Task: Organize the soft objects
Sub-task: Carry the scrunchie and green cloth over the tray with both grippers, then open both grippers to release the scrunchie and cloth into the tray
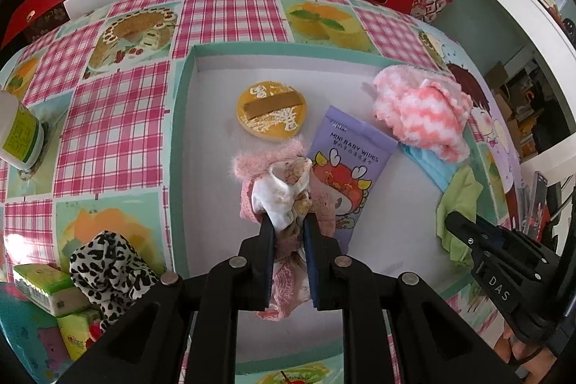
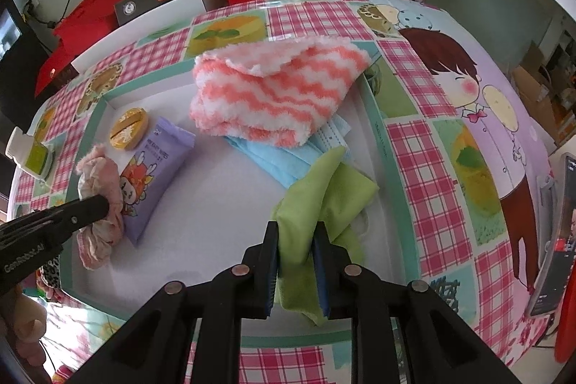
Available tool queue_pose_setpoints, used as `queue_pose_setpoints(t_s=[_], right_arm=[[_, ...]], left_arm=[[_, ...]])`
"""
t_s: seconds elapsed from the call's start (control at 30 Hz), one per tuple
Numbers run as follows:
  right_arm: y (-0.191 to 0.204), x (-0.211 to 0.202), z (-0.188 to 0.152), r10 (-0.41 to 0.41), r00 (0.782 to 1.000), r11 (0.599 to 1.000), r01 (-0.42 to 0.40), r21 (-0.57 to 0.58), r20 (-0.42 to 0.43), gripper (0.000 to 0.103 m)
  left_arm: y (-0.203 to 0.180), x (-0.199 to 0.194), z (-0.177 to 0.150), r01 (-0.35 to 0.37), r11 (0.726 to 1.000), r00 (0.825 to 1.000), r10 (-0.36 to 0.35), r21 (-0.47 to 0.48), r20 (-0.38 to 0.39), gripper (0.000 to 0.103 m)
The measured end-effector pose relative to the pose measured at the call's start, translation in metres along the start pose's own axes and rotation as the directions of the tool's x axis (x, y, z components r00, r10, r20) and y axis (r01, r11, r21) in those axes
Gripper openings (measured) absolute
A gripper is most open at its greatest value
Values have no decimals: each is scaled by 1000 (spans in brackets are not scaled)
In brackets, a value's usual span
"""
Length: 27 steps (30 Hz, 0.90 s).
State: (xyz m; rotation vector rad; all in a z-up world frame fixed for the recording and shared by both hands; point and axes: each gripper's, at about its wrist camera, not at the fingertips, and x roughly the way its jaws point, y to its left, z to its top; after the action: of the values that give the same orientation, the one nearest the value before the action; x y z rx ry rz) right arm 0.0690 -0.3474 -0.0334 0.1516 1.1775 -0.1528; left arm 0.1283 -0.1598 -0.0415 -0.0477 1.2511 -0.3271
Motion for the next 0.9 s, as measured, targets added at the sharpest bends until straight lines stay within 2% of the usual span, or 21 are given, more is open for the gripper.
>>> queue_pose_setpoints(t_s=[0.13, 0.37, 0.47, 0.57, 0.8, 0.9], right_arm=[[1, 4, -1, 1, 1000, 1000, -1, -4, -11, 21], [1, 4, -3, -21, 1000, 1000, 21, -6, -14, 30], [3, 1, -3, -25, 1000, 1000, 25, -14, -6, 34], [3, -4, -3, -33, 999, 999, 33, -17, 9, 44], [1, -19, 0, -48, 996, 999, 49, -12, 72, 46], [1, -29, 2, -51, 992, 999, 53, -13, 113, 53]], left_arm=[[0, 4, -1, -7, 1000, 1000, 6, -3, -6, 20], [0, 1, 1, -26, 1000, 1000, 26, -2, 0, 43], [1, -4, 2, -25, 1000, 1000, 25, 8, 11, 45], [0, -9, 3, -19, 1000, 1000, 19, 15, 21, 45], [-1, -25, 5, -25, 1000, 997, 24, 15, 69, 46], [1, -36, 5, -20, 1000, 995, 19, 12, 103, 53]])
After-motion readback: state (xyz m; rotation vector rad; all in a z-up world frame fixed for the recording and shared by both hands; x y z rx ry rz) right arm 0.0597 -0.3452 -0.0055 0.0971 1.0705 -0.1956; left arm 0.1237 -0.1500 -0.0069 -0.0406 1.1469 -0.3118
